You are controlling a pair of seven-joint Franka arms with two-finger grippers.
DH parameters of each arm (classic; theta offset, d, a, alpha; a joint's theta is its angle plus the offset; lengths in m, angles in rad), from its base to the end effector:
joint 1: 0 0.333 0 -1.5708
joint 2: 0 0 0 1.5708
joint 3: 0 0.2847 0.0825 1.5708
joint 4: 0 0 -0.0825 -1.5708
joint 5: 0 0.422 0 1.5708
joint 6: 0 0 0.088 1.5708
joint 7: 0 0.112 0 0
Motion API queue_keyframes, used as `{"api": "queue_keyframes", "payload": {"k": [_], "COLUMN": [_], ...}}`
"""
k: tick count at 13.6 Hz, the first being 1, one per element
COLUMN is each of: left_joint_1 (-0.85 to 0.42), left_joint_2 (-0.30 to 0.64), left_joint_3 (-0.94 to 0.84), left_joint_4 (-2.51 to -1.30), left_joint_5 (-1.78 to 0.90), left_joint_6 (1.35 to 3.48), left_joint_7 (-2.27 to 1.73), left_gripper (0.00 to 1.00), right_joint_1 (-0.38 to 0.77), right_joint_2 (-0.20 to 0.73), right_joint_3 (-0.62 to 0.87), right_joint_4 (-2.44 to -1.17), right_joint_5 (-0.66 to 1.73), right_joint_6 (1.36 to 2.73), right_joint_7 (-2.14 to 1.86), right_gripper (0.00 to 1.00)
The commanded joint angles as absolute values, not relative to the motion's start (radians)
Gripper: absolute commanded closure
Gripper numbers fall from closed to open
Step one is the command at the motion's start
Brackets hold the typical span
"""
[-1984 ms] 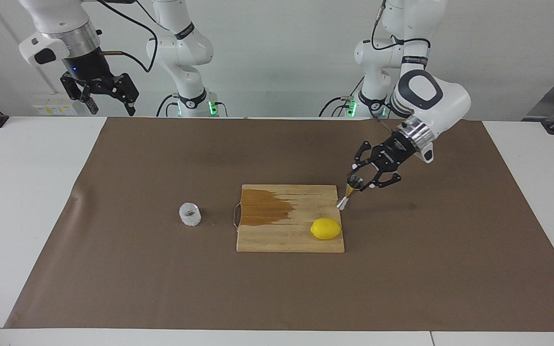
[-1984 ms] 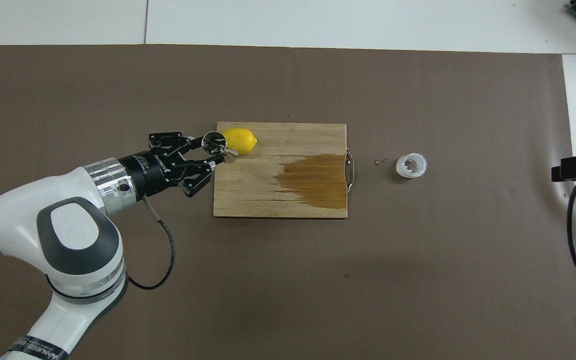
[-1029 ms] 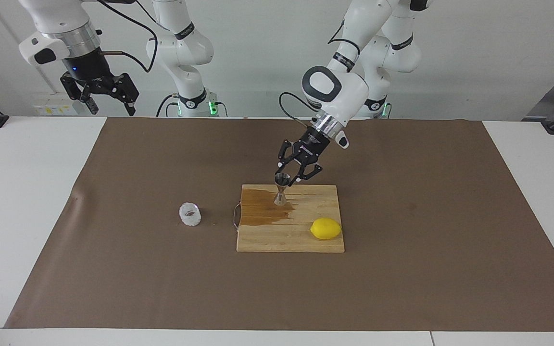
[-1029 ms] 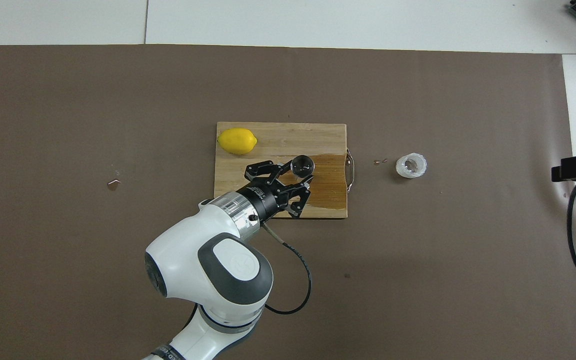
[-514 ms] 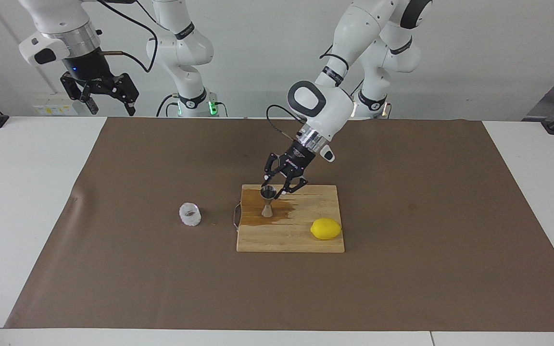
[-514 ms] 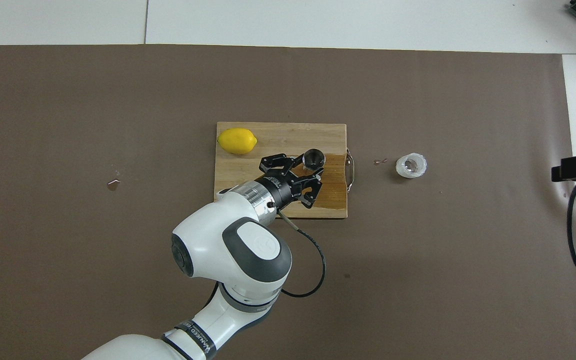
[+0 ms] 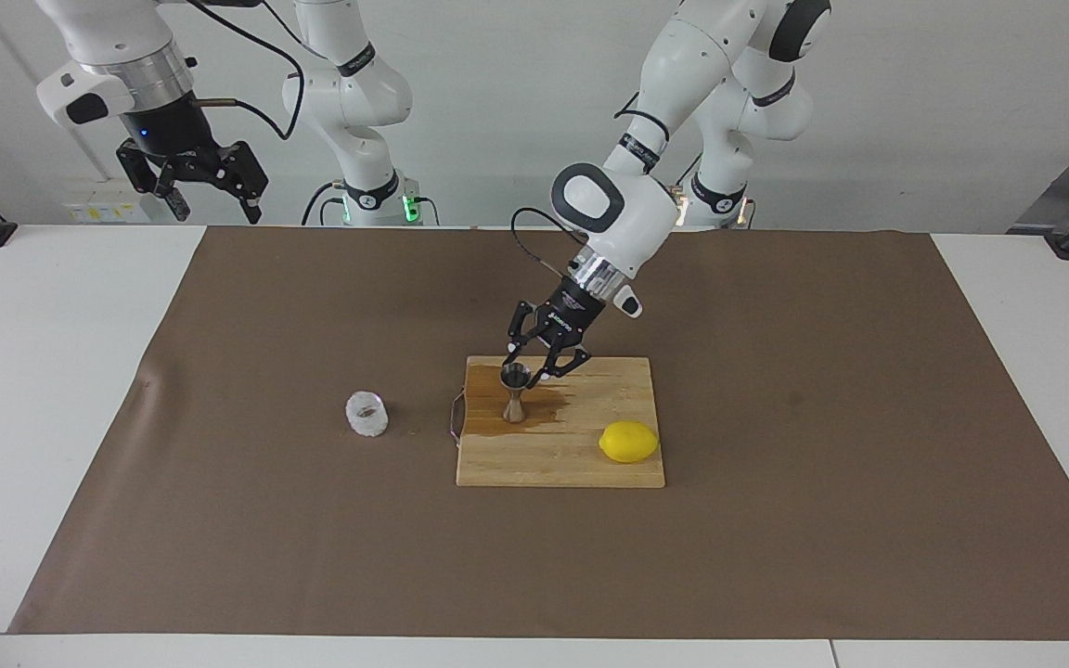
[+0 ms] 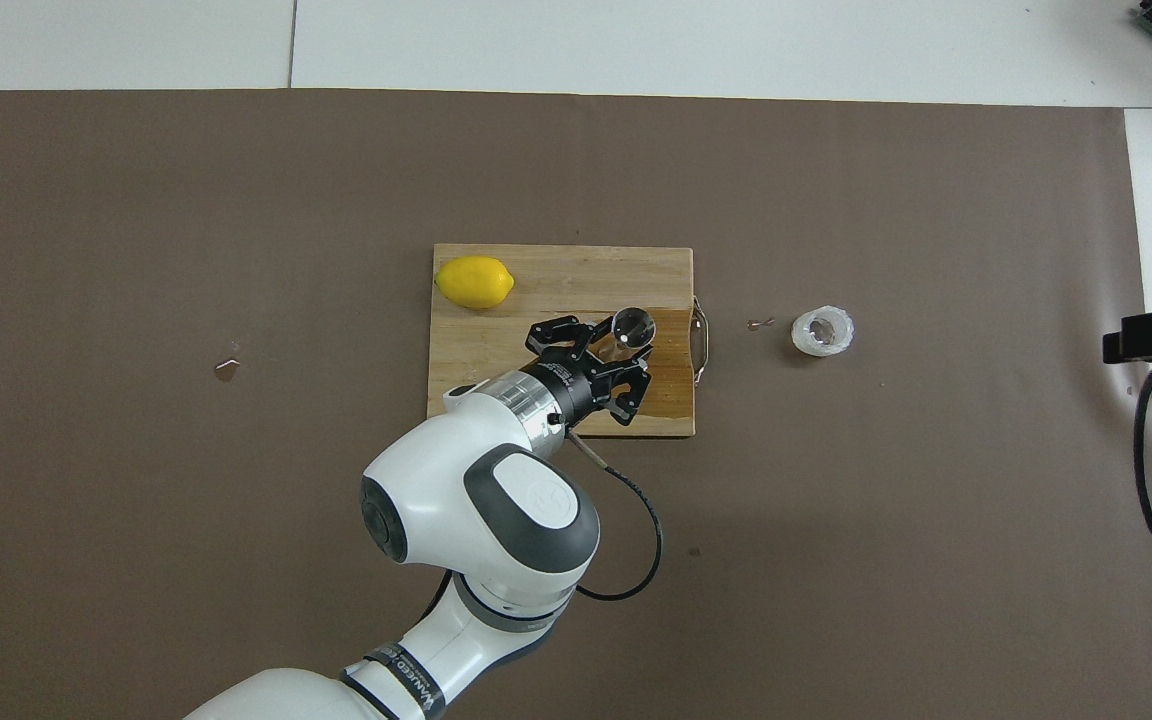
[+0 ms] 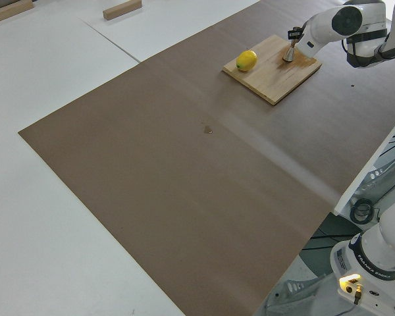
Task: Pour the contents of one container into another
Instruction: 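Lower the silver cup onto the board beside the stain and open the left gripper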
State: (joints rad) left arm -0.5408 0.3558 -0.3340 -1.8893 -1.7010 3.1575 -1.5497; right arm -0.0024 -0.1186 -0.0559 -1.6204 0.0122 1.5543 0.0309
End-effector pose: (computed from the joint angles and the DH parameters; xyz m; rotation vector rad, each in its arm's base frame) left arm 0.4825 -0.4251 0.2955 0.7703 2.1699 -0.6240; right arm 0.5564 -0.0328 0.6295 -3.1194 0.1381 -0.0821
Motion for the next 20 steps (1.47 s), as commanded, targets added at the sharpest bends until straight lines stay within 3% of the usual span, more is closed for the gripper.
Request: {"api": "queue_keyframes", "payload": {"k": [1, 4, 6, 12, 20], "left_joint_1": [-0.551, -0.548, -0.548, -0.535, -0.352], "left_joint_2": [0.373, 0.371, 0.362, 0.299, 0.223], "left_joint_3": [-0.328, -0.328, -0.327, -0.327, -0.314], "left_joint_4": [-1.864, -1.865, -1.864, -1.858, -1.891], "left_joint_5": [-1.694, -1.694, -1.690, -1.644, -1.465], "left_joint_6": [3.185, 3.185, 3.194, 3.197, 2.826], "left_joint_7": [-1.555, -1.555, -1.555, -1.559, -1.565], "left_gripper": [0.38, 0.33, 0.00, 0.00, 0.00], "right_joint_1": [-0.009, -0.009, -0.009, -0.009, -0.009], "right_joint_2": [-0.130, -0.130, -0.130, -0.130, -0.130], "right_joint_3": [-0.052, -0.052, -0.052, -0.052, -0.052], "right_joint_4": [-1.629, -1.629, -1.629, -1.629, -1.629], "right_joint_5": [0.025, 0.025, 0.025, 0.025, 0.025], "right_joint_6": [1.543, 1.545, 1.543, 1.543, 1.543], "right_joint_7": [0.046, 0.046, 0.048, 0.046, 0.046], "right_gripper": [0.00, 0.00, 0.00, 0.00, 0.00]}}
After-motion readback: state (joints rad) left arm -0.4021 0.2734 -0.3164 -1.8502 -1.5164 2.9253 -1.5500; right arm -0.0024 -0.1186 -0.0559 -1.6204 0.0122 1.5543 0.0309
